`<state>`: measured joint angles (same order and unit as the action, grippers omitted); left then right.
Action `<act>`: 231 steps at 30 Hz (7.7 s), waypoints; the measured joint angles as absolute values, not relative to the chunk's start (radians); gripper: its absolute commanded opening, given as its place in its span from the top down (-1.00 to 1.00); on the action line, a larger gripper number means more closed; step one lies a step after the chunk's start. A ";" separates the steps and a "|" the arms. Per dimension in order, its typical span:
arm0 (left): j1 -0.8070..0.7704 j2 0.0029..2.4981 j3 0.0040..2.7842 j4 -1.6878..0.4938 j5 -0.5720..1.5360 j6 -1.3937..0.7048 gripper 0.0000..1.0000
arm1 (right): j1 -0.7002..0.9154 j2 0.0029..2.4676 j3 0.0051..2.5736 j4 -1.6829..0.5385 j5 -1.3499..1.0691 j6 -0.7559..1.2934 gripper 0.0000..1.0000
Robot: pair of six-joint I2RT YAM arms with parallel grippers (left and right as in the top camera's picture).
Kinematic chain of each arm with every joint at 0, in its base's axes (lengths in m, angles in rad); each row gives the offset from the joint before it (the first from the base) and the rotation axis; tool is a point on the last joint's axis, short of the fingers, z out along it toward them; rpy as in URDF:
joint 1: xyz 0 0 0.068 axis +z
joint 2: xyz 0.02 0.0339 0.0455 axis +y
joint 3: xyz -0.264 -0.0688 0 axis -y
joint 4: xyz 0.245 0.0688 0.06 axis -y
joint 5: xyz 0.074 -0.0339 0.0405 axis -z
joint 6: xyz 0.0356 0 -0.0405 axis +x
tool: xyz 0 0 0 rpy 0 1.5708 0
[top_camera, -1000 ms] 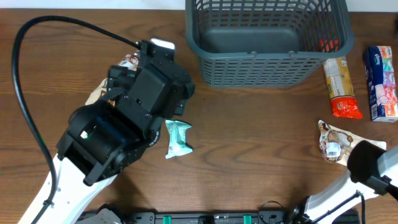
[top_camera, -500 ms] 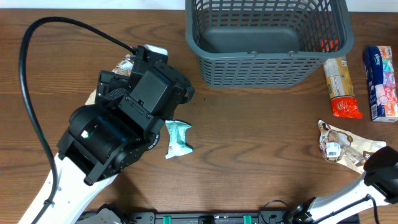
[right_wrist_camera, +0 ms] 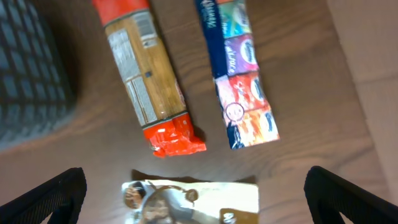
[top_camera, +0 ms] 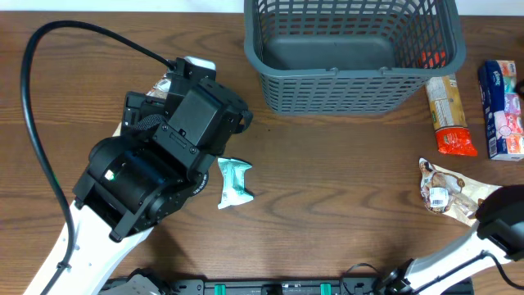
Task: Pack container
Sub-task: 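Reach the right gripper to the blue tissue pack at right edge, then close the right gripper on the blue tissue pack and lift, then carry the tissue pack into the grey basket and open the right gripper, then move the right gripper down to the orange-capped snack package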
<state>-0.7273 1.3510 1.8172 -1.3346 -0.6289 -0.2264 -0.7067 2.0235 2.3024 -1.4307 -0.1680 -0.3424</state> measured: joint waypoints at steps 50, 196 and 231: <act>-0.727 1.351 1.817 -1.403 -0.629 -0.212 -0.97 | -0.700 2.515 2.288 -1.142 0.038 -0.455 -0.96; -0.727 1.351 1.817 -1.514 -0.630 -0.212 -0.97 | -0.187 2.251 2.784 -1.118 -0.260 -0.097 -0.94; -0.727 1.351 1.817 -1.526 -0.632 -0.212 -0.97 | -0.512 2.212 2.391 -1.451 -0.063 -0.464 -0.65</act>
